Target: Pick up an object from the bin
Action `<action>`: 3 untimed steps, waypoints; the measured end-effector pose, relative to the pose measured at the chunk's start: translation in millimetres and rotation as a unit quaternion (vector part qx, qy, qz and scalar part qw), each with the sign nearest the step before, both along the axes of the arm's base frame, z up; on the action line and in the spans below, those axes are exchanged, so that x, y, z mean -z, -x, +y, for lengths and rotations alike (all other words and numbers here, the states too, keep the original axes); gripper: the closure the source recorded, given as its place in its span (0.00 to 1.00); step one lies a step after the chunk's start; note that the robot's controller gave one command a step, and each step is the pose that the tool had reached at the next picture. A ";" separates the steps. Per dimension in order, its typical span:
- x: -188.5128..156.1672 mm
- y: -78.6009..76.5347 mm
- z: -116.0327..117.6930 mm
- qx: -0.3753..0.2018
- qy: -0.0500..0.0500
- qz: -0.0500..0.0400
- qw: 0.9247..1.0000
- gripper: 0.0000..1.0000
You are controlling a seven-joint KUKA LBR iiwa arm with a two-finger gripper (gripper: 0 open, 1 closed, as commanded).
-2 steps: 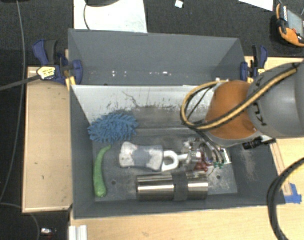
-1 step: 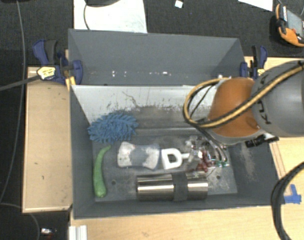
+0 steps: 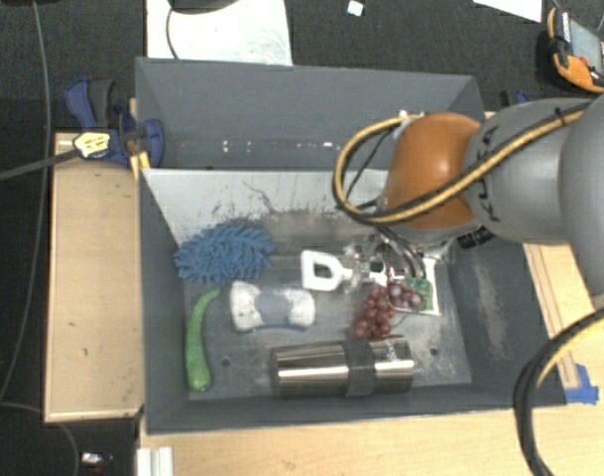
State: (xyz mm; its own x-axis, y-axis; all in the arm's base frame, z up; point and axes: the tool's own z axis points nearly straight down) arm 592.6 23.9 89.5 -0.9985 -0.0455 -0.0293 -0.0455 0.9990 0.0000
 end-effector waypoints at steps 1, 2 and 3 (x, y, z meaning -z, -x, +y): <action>-10.5 51.4 -24.2 0.035 0.001 0.000 0.999 1.00; -69.3 15.0 13.0 0.003 -0.001 -0.007 1.000 1.00; 1.2 47.2 -31.2 0.046 0.001 0.001 0.999 1.00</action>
Offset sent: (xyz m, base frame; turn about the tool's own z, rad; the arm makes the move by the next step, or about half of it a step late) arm -0.0181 0.0106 0.0652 0.0142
